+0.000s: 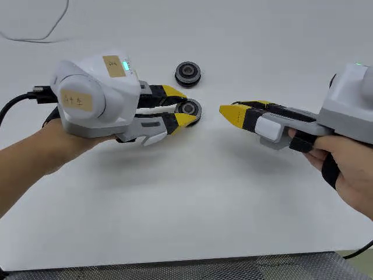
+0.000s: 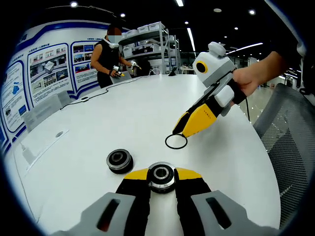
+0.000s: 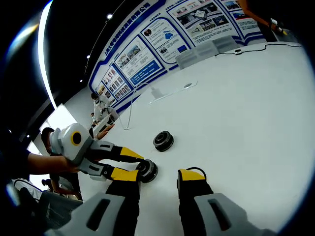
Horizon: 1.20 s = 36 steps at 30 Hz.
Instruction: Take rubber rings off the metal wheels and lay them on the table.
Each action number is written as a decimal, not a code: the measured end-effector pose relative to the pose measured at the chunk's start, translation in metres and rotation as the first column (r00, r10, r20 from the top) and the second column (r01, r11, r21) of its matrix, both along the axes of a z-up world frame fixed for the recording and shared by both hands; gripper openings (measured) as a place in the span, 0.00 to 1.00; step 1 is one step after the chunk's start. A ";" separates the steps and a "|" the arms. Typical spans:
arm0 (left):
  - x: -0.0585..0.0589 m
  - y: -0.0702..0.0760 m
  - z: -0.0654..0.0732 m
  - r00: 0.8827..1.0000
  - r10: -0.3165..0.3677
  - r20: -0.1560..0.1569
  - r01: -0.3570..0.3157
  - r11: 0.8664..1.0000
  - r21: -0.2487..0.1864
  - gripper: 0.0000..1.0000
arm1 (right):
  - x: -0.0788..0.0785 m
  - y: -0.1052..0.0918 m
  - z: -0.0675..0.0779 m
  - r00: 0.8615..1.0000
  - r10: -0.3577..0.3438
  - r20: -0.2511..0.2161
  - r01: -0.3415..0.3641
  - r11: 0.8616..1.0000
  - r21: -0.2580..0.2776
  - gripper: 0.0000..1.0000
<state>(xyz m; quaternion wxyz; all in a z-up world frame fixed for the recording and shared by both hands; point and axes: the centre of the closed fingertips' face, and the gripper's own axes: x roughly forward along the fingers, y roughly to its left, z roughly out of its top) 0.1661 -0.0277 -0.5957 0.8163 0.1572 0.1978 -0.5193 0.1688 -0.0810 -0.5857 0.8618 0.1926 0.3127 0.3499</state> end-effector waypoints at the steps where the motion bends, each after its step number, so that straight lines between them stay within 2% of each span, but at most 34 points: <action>1: 0.000 0.000 0.000 1.000 -0.001 0.000 0.001 1.000 0.000 0.19 | 0.000 0.001 0.001 1.000 0.000 0.000 0.000 1.000 0.003 0.31; 6: -0.001 0.000 -0.001 1.000 -0.009 -0.002 0.009 1.000 0.003 0.18 | -0.001 0.008 0.004 1.000 0.021 -0.005 -0.021 0.999 0.035 0.33; 10: -0.001 0.001 -0.001 1.000 -0.010 -0.005 0.010 1.000 0.005 0.18 | -0.005 0.019 0.007 0.997 0.070 -0.011 -0.070 0.996 0.063 0.36; 15: -0.001 0.001 -0.002 1.000 -0.010 -0.012 0.010 1.000 0.002 0.18 | -0.010 0.029 0.005 0.993 0.116 -0.016 -0.115 0.992 0.060 0.39; 26: 0.002 0.000 -0.002 0.999 0.002 -0.037 -0.002 1.000 -0.018 0.16 | -0.011 0.035 0.004 0.991 0.131 -0.023 -0.129 0.989 0.070 0.39; 36: 0.004 0.001 -0.002 1.000 -0.007 -0.027 0.007 1.000 -0.003 0.14 | -0.014 0.042 -0.004 0.986 0.160 -0.056 -0.155 0.985 0.073 0.42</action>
